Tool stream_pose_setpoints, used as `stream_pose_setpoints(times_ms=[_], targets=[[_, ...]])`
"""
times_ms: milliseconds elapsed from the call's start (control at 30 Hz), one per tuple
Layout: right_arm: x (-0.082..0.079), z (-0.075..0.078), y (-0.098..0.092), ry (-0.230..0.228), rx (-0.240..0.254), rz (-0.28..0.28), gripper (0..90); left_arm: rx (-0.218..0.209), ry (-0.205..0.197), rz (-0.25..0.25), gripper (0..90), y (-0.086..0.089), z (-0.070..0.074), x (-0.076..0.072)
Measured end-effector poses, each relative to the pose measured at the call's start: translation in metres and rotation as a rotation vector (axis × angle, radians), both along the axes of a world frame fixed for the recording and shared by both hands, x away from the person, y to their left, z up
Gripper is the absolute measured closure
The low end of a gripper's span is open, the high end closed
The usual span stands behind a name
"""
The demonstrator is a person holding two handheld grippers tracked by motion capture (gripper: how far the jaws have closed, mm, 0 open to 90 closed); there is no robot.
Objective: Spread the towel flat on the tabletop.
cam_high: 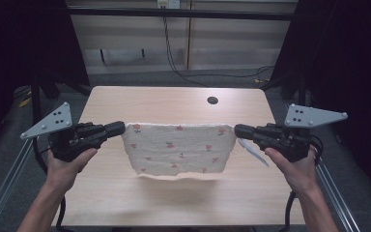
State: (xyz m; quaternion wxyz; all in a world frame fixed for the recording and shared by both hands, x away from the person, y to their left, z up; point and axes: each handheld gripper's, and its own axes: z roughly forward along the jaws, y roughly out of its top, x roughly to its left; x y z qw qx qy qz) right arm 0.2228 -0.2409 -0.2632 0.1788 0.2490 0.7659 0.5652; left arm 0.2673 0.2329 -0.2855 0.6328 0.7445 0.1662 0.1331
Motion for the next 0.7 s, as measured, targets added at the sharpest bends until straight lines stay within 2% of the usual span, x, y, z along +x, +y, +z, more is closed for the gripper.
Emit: stream_pose_setpoints(times_ms=[67, 133, 200, 267, 300, 333, 367, 400, 467, 500, 533, 600, 633, 667, 700], targets=[[-0.006, 0.003, 0.000, -0.013, -0.016, -0.010, 88.5, -0.014, 0.007, 0.012, 87.8, -0.001, 0.002, -0.005], [-0.010, 0.002, -0.003, -0.017, 0.004, -0.002, 88.5, -0.019, 0.005, 0.013, 87.8, -0.004, 0.000, -0.008], [-0.007, -0.007, -0.005, 0.000, -0.001, -0.017, 88.5, 0.014, 0.039, 0.023, 87.8, -0.011, -0.012, -0.003], [0.004, -0.028, -0.009, 0.058, -0.002, -0.032, 88.5, 0.039, 0.081, 0.033, 87.8, -0.016, -0.026, 0.005], [0.004, -0.028, -0.009, 0.058, -0.002, -0.032, 88.5, 0.061, 0.094, 0.047, 87.8, -0.019, -0.035, 0.010], [0.008, -0.036, -0.010, 0.079, 0.002, -0.037, 88.5, 0.073, 0.114, 0.052, 87.8, -0.022, -0.043, 0.014], [0.019, -0.053, -0.013, 0.119, 0.004, -0.046, 88.5, 0.085, 0.127, 0.056, 87.8, -0.024, -0.053, 0.021], [0.019, -0.053, -0.013, 0.119, 0.004, -0.046, 88.5, 0.084, 0.140, 0.059, 87.8, -0.026, -0.059, 0.025], [0.028, -0.065, -0.016, 0.151, 0.023, -0.050, 88.5, 0.090, 0.181, 0.065, 87.7, -0.030, -0.074, 0.037], [0.039, -0.075, -0.019, 0.173, 0.026, -0.065, 88.5, 0.123, 0.182, 0.079, 87.7, -0.032, -0.078, 0.041], [0.039, -0.075, -0.019, 0.173, 0.026, -0.065, 88.5, 0.127, 0.187, 0.077, 87.7, -0.033, -0.082, 0.045], [0.053, -0.088, -0.020, 0.207, 0.022, -0.072, 88.5, 0.120, 0.223, 0.080, 87.6, -0.033, -0.088, 0.056], [0.053, -0.088, -0.020, 0.207, 0.022, -0.072, 88.5, 0.120, 0.223, 0.080, 87.6, -0.033, -0.088, 0.056], [0.057, -0.092, -0.020, 0.221, 0.015, -0.074, 88.4, 0.124, 0.232, 0.083, 87.6, -0.033, -0.091, 0.060], [0.067, -0.100, -0.021, 0.255, 0.030, -0.067, 88.4, 0.128, 0.249, 0.093, 87.6, -0.032, -0.098, 0.064]])
